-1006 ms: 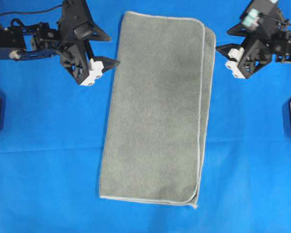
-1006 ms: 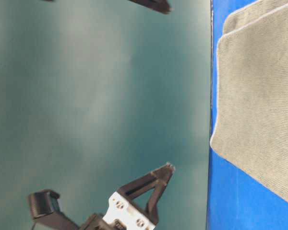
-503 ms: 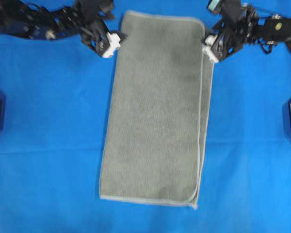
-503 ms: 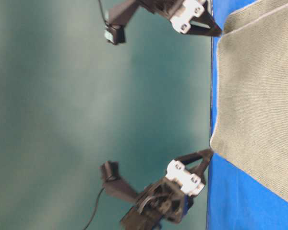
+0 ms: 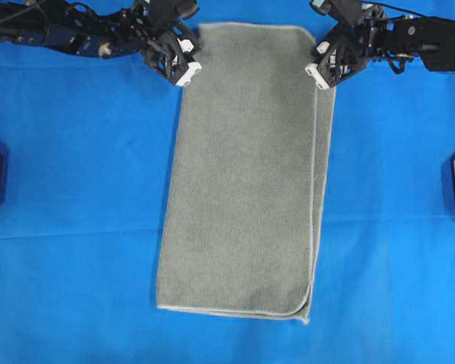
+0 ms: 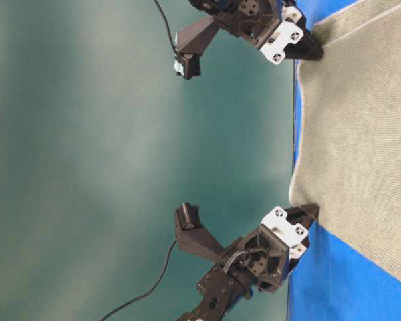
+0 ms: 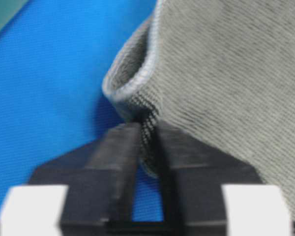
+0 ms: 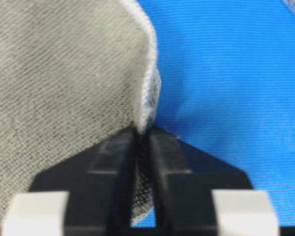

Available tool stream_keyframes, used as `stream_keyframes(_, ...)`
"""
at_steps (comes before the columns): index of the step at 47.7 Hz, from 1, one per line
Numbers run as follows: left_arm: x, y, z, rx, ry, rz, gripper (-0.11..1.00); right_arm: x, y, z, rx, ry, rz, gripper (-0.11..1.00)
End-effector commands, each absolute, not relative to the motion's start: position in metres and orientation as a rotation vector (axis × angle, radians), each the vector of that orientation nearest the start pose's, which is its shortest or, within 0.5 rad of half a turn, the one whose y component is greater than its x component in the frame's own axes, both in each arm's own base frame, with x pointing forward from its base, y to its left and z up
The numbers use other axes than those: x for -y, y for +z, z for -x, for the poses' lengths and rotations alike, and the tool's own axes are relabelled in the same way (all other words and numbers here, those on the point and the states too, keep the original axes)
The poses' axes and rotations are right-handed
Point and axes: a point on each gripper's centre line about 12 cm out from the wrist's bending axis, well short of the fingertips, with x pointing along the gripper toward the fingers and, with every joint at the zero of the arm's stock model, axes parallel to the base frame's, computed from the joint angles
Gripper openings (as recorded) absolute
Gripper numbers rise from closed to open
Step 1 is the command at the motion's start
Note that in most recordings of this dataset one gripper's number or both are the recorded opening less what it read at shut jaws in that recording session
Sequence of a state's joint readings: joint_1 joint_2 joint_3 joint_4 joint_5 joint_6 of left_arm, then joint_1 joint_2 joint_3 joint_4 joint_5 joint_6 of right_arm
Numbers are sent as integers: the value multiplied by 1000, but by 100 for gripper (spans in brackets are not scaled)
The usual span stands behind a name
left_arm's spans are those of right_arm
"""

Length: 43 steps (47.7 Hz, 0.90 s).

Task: Fold a large towel.
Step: 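Fold the top end down over the bottom half with both grippers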

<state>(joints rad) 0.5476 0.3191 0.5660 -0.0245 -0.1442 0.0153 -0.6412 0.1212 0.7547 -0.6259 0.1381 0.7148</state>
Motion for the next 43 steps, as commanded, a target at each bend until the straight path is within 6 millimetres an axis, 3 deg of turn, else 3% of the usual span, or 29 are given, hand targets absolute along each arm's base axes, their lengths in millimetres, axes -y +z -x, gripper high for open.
stream_keyframes(1, -221, 93, -373, -689, 516, 193, 5, 220, 96, -275, -921, -714, -356, 5)
stream_keyframes(10, -221, 108, -369, -677, 520, 189, 3, 225, 104, -281, -900, -713, -337, 5)
stream_keyframes(19, -232, 148, -352, -622, 551, 143, 3, 239, 134, -289, -839, -732, -273, 5)
stream_keyframes(29, -231, 172, -333, -579, 576, 129, 3, 244, 164, -291, -798, -764, -236, 5)
stream_keyframes(36, -205, 190, -326, -551, 537, 114, 3, 218, 186, -292, -768, -731, -206, 5)
stream_keyframes(43, -151, 207, -317, -528, 423, 74, 3, 170, 206, -293, -756, -650, -161, 5)
